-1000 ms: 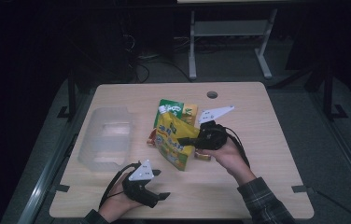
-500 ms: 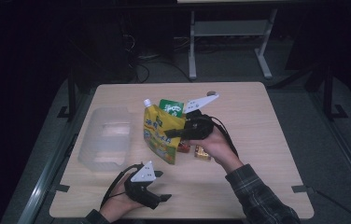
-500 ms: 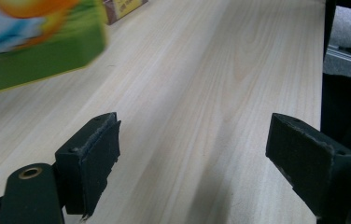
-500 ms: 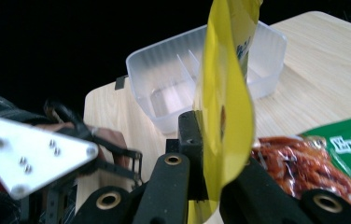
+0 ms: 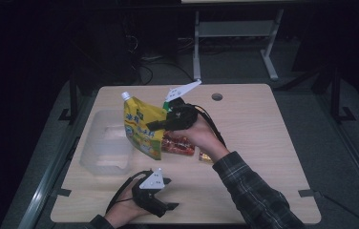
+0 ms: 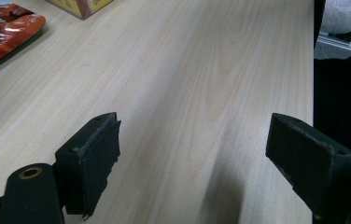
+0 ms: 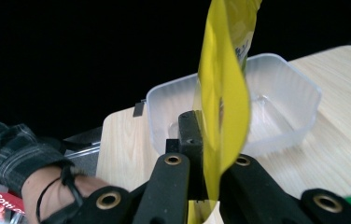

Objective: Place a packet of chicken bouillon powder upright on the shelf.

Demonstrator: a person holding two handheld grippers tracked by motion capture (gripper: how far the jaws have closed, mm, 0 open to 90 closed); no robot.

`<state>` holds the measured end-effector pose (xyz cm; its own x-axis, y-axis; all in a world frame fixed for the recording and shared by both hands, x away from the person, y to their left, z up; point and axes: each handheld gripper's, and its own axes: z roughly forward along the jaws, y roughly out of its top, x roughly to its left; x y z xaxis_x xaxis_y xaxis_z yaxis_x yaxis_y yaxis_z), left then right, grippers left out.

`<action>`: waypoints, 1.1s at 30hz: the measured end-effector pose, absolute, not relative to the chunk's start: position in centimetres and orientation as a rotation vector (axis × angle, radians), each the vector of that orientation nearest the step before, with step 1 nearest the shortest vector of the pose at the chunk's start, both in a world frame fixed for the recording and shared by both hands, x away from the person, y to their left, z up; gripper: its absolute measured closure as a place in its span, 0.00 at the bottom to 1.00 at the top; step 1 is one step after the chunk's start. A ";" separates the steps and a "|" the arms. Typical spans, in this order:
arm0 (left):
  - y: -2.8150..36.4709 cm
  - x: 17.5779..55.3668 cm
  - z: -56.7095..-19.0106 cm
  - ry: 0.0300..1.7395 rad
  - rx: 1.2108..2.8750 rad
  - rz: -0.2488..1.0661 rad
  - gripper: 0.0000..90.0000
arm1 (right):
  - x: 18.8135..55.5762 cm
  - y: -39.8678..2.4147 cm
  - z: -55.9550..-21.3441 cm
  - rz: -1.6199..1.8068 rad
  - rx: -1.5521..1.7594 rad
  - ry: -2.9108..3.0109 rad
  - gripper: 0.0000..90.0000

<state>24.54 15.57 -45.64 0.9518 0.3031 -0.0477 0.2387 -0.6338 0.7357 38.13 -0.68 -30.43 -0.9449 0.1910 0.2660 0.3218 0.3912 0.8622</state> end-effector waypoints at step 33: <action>15.5 24.5 -45.7 0.390 2.296 0.074 0.19 | 40.0 11.6 -30.8 -1.499 -0.308 -2.487 1.00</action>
<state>24.46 15.54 -45.70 0.9509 0.3018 -0.0685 0.2555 -0.6407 0.7240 39.99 11.60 -30.81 -0.9537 0.0647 0.2937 0.2899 0.4575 0.8406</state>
